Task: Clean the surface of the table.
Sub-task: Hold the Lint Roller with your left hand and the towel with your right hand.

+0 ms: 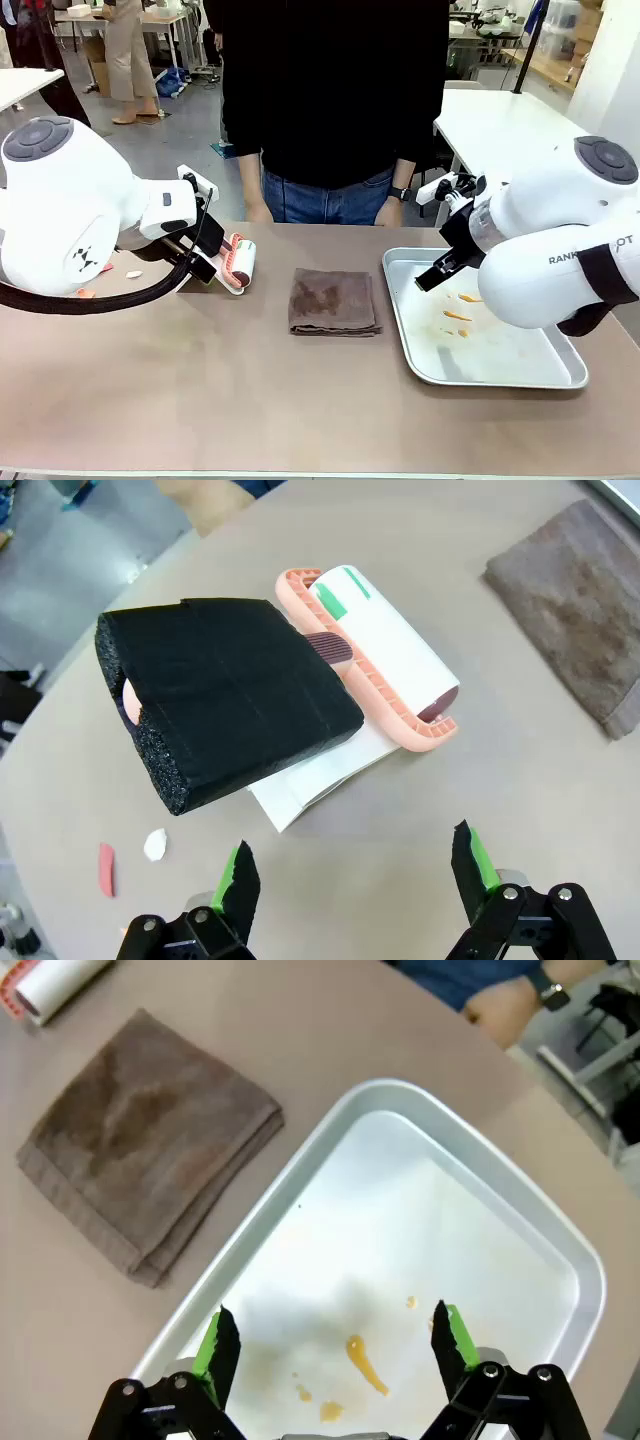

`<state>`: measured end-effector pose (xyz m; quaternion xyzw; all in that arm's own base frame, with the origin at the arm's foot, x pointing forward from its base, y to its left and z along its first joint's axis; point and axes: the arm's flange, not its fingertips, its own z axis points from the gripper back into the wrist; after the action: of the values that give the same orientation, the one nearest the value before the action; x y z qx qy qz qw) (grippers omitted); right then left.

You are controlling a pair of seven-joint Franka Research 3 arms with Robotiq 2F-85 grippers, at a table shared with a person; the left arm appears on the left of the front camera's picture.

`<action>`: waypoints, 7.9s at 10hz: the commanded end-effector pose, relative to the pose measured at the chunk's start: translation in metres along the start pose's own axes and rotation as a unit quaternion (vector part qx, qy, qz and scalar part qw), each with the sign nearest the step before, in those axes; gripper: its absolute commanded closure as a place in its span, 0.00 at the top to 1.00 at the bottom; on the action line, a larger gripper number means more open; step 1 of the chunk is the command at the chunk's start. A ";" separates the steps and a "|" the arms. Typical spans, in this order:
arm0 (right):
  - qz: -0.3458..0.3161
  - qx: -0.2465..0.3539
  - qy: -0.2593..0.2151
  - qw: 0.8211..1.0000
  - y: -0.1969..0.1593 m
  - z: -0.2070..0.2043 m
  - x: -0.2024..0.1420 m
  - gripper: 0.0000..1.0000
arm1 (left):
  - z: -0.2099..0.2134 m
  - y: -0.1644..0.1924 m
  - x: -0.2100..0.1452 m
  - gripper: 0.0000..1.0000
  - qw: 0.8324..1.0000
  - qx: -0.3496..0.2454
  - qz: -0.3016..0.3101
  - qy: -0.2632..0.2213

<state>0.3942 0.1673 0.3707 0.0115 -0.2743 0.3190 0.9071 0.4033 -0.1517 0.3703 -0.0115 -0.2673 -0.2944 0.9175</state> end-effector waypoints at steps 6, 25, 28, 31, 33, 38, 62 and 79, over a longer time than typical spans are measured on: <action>0.000 0.000 0.000 1.000 0.000 0.000 0.000 1.00 | 0.000 0.000 0.000 1.00 1.000 0.000 0.000 0.000; -0.094 0.071 0.036 0.992 -0.030 0.054 0.004 1.00 | 0.061 0.024 -0.014 1.00 0.991 -0.136 -0.010 0.002; -0.159 0.203 0.005 0.966 -0.070 0.134 -0.012 1.00 | 0.128 0.077 -0.042 1.00 0.972 -0.228 0.026 -0.047; -0.217 0.279 -0.045 0.934 -0.126 0.178 -0.052 1.00 | 0.158 0.150 -0.096 1.00 0.934 -0.322 0.103 -0.117; -0.286 0.307 -0.081 0.904 -0.174 0.188 -0.089 1.00 | 0.165 0.193 -0.138 1.00 0.895 -0.355 0.179 -0.201; -0.474 0.334 -0.130 0.805 -0.284 0.175 -0.204 1.00 | 0.162 0.224 -0.207 1.00 0.857 -0.346 0.289 -0.248; -0.228 0.199 -0.043 0.952 -0.068 0.150 -0.005 1.00 | 0.169 0.103 0.002 1.00 0.952 -0.291 0.063 -0.068; -0.133 0.067 0.049 0.988 0.076 0.035 0.085 1.00 | 0.103 0.016 0.076 1.00 0.988 -0.111 0.012 0.110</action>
<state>0.3797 0.2525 0.4326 0.1003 -0.2001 0.2385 0.9450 0.4069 -0.1597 0.4890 -0.0963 -0.1451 -0.3596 0.9167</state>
